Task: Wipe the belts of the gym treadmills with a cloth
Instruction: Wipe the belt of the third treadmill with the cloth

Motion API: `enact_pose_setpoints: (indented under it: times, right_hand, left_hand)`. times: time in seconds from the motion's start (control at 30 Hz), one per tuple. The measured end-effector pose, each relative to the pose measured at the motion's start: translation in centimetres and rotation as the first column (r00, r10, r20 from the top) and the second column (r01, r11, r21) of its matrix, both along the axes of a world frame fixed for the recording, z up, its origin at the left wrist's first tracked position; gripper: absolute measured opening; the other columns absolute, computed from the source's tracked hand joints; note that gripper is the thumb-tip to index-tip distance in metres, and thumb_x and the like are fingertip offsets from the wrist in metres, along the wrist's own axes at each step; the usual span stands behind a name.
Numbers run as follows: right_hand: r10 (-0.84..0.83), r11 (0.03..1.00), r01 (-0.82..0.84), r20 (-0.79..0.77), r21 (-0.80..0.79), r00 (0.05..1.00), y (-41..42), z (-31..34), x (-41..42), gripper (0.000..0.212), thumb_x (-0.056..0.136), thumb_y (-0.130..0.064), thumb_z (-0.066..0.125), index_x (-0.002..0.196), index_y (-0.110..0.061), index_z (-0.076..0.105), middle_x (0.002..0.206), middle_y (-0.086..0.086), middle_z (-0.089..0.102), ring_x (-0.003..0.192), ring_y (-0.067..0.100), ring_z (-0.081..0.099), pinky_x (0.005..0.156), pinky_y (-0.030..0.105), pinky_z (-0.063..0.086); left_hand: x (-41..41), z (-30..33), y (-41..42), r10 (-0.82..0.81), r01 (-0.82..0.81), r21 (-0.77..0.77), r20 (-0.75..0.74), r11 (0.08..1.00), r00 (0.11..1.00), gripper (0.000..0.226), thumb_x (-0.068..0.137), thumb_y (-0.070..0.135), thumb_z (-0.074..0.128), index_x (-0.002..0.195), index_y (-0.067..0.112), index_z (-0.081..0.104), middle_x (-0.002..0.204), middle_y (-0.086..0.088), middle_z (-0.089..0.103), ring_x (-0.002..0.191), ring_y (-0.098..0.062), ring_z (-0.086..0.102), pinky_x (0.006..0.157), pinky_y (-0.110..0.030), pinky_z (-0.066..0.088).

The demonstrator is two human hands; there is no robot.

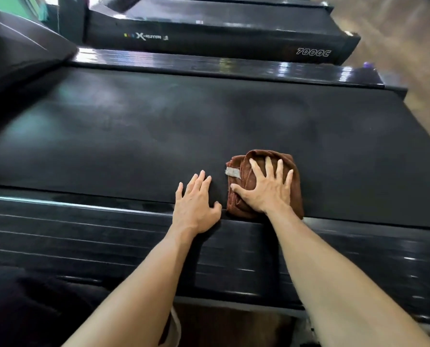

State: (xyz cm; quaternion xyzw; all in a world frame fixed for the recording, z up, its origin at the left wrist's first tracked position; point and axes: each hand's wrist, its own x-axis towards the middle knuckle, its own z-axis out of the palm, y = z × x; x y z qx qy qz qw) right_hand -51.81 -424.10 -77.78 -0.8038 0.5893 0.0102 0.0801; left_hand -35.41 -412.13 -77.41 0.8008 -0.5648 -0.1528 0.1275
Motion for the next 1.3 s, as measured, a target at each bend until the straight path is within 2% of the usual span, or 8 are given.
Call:
enact_pose_setpoints:
  times: [0.1,0.27,0.5,0.6,0.7,0.97,1.07,1.3]
  right_hand:
    - [-0.105,0.994,0.105,0.012,-0.006,0.994,0.2,0.1,-2.6,0.101,0.082,-0.093,0.029,0.165,-0.041,0.005,0.175,0.007,-0.004,0.159,0.037,-0.01,0.125,0.063,-0.008]
    - [-0.224,0.974,0.224,0.014,-0.027,0.975,-2.8,0.0,-9.9,0.099,0.083,-0.094,0.028,0.165,-0.042,0.006,0.175,0.006,-0.003,0.159,0.037,-0.008,0.126,0.062,-0.006]
    - [-0.304,0.952,0.304,-0.001,-0.024,0.953,-15.6,-0.9,-18.1,0.099,0.082,-0.095,0.03,0.164,-0.043,0.008,0.175,0.004,-0.002,0.16,0.035,-0.008,0.126,0.061,-0.007]
    - [-0.291,0.956,0.291,0.001,-0.021,0.957,-22.1,-0.3,-20.0,0.099,0.083,-0.094,0.03,0.165,-0.041,0.009,0.175,0.005,-0.001,0.16,0.036,-0.007,0.126,0.062,-0.007]
    - [-0.264,0.964,0.264,-0.01,-0.012,0.964,-24.1,-0.4,-21.1,0.097,0.085,-0.093,0.029,0.165,-0.041,0.01,0.175,0.005,0.0,0.16,0.036,-0.007,0.126,0.062,-0.007]
    - [-0.175,0.985,0.175,-0.006,0.003,0.984,-18.0,-0.4,-24.5,0.094,0.087,-0.09,0.027,0.165,-0.041,0.008,0.175,0.004,0.0,0.16,0.034,-0.009,0.126,0.059,-0.007]
    - [-0.161,0.987,0.161,-0.004,-0.025,0.987,-14.5,0.3,-27.2,0.094,0.087,-0.091,0.025,0.165,-0.041,0.008,0.175,0.004,0.0,0.16,0.034,-0.008,0.126,0.06,-0.006]
    - [-0.111,0.991,0.113,-0.034,0.07,0.993,-5.5,1.0,-32.0,0.09,0.091,-0.086,0.026,0.166,-0.039,0.005,0.175,0.005,-0.005,0.159,0.035,-0.014,0.125,0.06,-0.009]
  left_hand:
    - [-1.3,0.9,-0.9,0.022,-0.021,0.021,-0.027,1.0,0.999,0.079,0.093,0.039,0.054,0.162,0.019,0.022,0.172,0.002,0.006,0.158,-0.013,-0.001,0.126,-0.047,-0.009]
    - [-6.6,1.7,-4.6,-0.065,0.056,-0.109,-0.078,0.992,0.995,0.072,0.095,0.032,0.056,0.16,0.016,0.028,0.171,-0.001,0.015,0.158,-0.015,0.007,0.128,-0.045,-0.007]
    - [-9.9,-1.1,-13.7,-0.226,0.215,-0.263,-0.014,0.941,0.974,0.062,0.092,0.026,0.062,0.151,0.016,0.045,0.162,0.0,0.037,0.152,-0.014,0.027,0.128,-0.039,-0.001]
    - [-10.2,-0.9,-20.0,-0.181,0.173,-0.277,-0.001,0.945,0.984,0.058,0.094,0.025,0.061,0.15,0.014,0.046,0.16,0.0,0.04,0.15,-0.016,0.029,0.128,-0.039,0.0]
    - [-12.0,-0.1,-23.6,-0.115,0.097,-0.265,-0.053,0.959,0.992,0.055,0.097,0.025,0.058,0.151,0.015,0.046,0.16,-0.001,0.04,0.15,-0.019,0.03,0.127,-0.04,0.003]
    - [-18.5,-0.2,-17.0,-0.102,0.082,-0.214,-0.085,0.973,0.991,0.058,0.097,0.029,0.058,0.152,0.016,0.043,0.163,0.001,0.035,0.152,-0.014,0.025,0.128,-0.039,0.002]
    - [-21.2,1.6,-13.6,-0.088,0.077,-0.185,-0.052,0.98,0.995,0.062,0.097,0.036,0.059,0.154,0.016,0.041,0.164,0.001,0.033,0.153,-0.014,0.024,0.128,-0.039,0.001]
    - [-25.2,6.2,-7.3,-0.038,0.036,-0.102,-0.024,0.994,0.999,0.063,0.099,0.036,0.056,0.156,0.016,0.038,0.165,0.0,0.031,0.153,-0.018,0.024,0.128,-0.041,0.005]
